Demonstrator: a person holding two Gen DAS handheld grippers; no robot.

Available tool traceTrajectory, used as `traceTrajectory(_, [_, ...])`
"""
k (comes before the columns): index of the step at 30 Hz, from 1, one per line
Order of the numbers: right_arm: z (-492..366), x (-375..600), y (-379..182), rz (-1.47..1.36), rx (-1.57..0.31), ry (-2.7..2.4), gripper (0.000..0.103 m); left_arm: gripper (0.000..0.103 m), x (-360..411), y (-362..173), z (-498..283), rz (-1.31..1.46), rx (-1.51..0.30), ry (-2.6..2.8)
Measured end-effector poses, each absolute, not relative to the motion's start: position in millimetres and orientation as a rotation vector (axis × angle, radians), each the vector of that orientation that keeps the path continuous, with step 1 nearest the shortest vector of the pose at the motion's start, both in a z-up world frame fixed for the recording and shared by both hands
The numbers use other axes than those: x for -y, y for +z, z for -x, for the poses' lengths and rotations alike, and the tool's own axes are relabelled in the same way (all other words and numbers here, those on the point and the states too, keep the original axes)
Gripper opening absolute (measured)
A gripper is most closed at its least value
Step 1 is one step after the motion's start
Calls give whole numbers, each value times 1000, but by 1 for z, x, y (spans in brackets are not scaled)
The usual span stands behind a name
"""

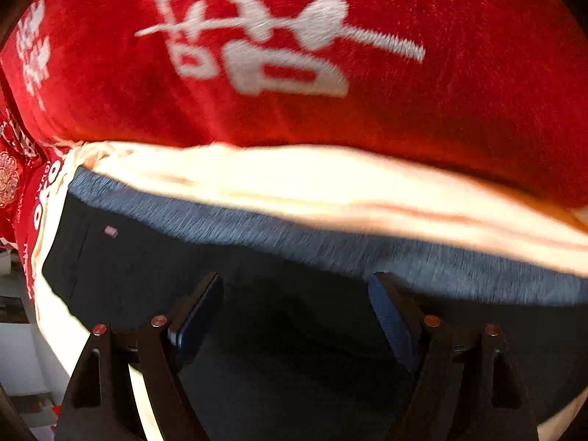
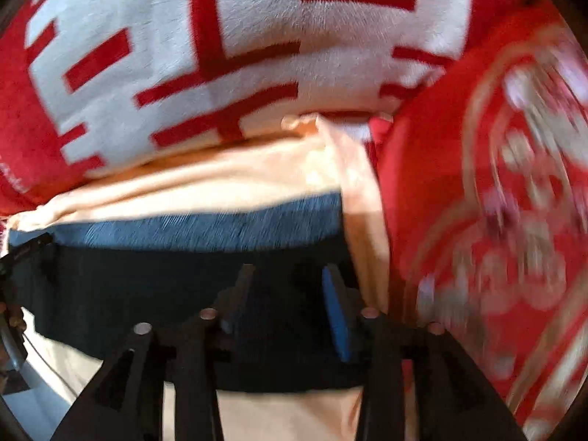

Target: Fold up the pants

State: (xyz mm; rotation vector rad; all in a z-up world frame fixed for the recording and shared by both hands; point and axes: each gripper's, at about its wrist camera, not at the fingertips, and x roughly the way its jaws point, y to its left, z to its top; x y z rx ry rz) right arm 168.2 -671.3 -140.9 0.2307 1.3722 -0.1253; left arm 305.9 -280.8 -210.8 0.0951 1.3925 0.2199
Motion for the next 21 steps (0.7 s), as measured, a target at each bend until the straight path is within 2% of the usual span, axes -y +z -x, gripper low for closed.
traceTrajectory(8, [-107,661,-177,-299,-1455,-130,45,82,249,-209,-245,-184,-1475,208])
traceTrajectory(13, [-69,672,-171,-333,-1457,-168,46,82,215,-209,-226,-191,-1509,228])
traceTrajectory(21, [-41,603,-138,-415,-1426,-103,46,82,167,-192,-207,-131,-1472,190])
